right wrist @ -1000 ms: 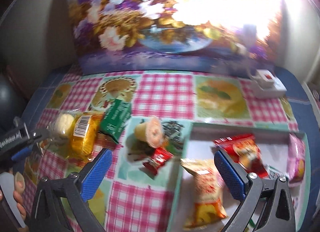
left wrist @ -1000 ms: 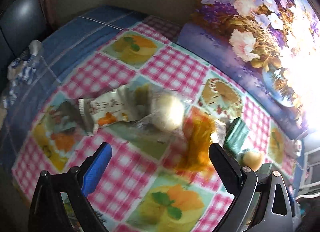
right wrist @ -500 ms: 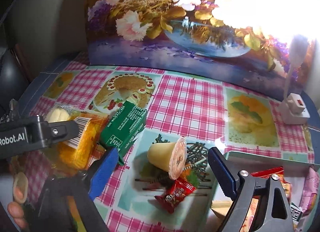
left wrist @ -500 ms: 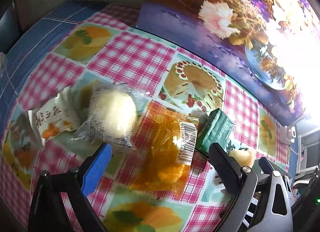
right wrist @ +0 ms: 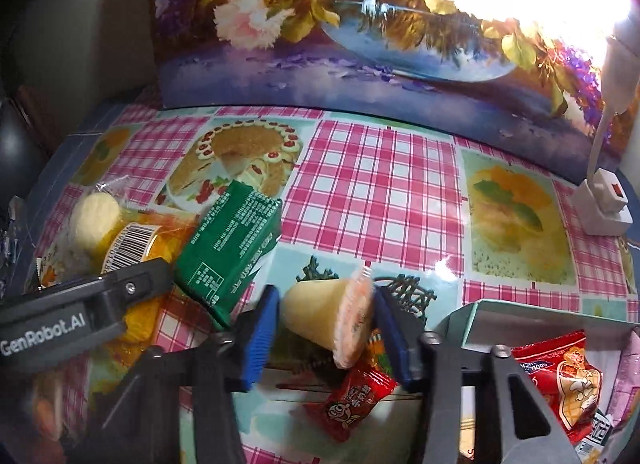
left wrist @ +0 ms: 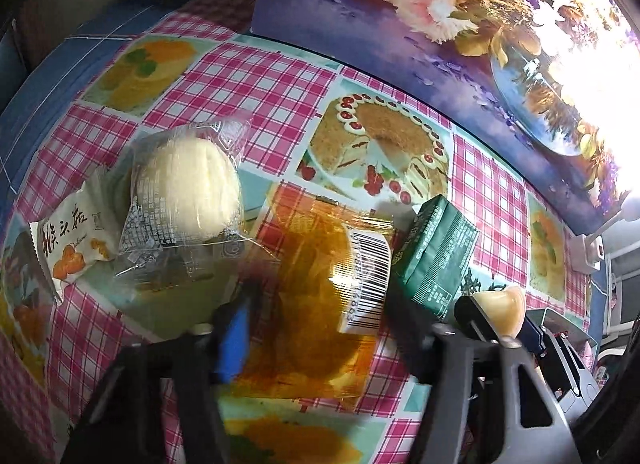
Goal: Organize snacks
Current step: 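Close the right tool on the pudding cup while the left tool grips the yellow bread bag, then carry the pudding cup to the tray with the right tool while the left tool carries the bread bag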
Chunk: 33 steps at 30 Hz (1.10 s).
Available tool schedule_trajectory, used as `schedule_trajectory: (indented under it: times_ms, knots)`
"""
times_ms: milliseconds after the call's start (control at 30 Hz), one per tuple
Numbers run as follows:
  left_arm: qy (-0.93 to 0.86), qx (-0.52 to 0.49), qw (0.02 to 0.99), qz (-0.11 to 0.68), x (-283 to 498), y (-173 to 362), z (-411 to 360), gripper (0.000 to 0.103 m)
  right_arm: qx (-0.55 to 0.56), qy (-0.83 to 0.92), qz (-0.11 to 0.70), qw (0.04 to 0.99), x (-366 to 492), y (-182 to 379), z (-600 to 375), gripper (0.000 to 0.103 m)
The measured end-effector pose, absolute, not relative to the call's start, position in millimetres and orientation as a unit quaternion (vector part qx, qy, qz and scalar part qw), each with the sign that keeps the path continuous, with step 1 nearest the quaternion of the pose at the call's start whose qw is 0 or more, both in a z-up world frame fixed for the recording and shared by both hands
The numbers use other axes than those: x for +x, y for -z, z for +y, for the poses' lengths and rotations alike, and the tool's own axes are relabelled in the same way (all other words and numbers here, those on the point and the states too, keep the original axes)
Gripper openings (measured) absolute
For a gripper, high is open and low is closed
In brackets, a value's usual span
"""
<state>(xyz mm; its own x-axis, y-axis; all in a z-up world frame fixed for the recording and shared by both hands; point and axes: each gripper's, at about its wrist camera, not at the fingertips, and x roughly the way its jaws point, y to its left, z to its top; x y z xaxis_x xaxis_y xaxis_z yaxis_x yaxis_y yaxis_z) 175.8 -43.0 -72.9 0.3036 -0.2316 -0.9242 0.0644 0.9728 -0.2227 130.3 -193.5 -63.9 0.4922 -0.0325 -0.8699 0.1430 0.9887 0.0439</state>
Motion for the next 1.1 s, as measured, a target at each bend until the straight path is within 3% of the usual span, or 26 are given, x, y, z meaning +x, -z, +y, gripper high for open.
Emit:
schedule_trajectory:
  times_ms: [100,567,1100]
  knots:
    - [0.094,-0.075,0.807,0.579,175,72,-40,0.046,0.059,0.050,0.501,0.862,130,65,-194,0.048]
    - [0.096,-0.069,0.826,0.551,163,34,-35,0.045,0.112,0.038,0.500,0.858,117,53,-201,0.047]
    - [0.135,-0.041,0.837,0.528,104,-20,-65,0.045,0.159,0.062,0.469,0.867,54,-14,-217,0.047]
